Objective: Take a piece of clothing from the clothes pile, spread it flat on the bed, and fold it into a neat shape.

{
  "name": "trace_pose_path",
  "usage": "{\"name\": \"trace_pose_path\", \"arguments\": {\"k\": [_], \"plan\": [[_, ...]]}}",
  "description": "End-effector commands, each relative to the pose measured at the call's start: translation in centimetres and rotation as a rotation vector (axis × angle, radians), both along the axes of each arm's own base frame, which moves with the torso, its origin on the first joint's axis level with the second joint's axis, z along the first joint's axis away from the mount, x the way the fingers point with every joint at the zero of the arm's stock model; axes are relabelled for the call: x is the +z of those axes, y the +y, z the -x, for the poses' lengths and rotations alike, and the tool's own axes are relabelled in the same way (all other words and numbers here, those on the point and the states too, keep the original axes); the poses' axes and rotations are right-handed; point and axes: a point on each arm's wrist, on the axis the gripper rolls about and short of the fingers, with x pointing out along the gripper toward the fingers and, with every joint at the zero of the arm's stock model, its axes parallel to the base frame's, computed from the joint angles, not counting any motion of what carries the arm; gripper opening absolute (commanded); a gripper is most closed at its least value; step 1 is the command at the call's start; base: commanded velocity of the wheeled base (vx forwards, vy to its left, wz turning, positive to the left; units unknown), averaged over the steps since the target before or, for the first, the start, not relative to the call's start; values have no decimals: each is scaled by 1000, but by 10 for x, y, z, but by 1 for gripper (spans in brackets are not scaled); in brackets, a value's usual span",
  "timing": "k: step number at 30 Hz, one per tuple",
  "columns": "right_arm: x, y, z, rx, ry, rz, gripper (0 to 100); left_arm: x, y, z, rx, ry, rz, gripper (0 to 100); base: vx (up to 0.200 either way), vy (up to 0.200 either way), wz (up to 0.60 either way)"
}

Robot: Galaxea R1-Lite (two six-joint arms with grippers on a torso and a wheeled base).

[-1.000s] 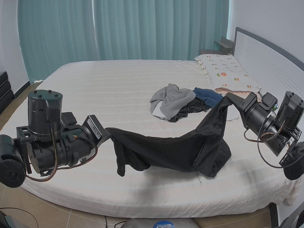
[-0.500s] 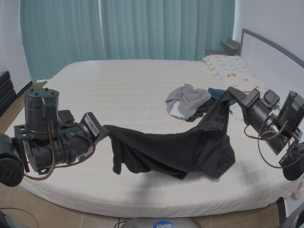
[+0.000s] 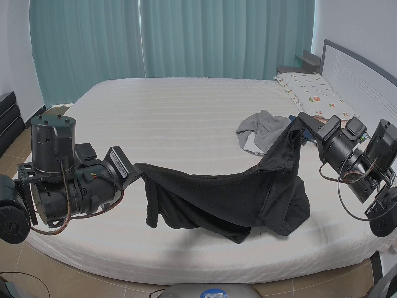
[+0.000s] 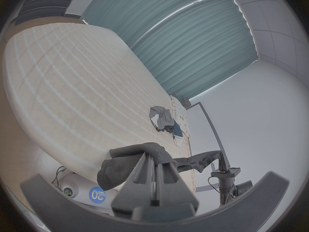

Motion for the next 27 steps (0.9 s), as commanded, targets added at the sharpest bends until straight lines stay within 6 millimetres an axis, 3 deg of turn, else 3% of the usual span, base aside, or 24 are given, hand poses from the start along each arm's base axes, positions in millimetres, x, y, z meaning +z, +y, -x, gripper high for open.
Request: {"name": "trace_pose_path", "arguments": {"k": [1, 24, 27], "plan": [[0, 0, 0, 0, -2, -1, 0, 0, 2, -2, 12, 0, 0, 0, 0, 200, 0], [-3, 0, 0, 1, 7, 9, 0, -3, 4, -6, 26, 9, -5, 0, 0, 200, 0], [-3, 0, 0, -2, 9, 14, 0, -2, 4, -6, 26, 8, -4, 0, 0, 0, 0]]}}
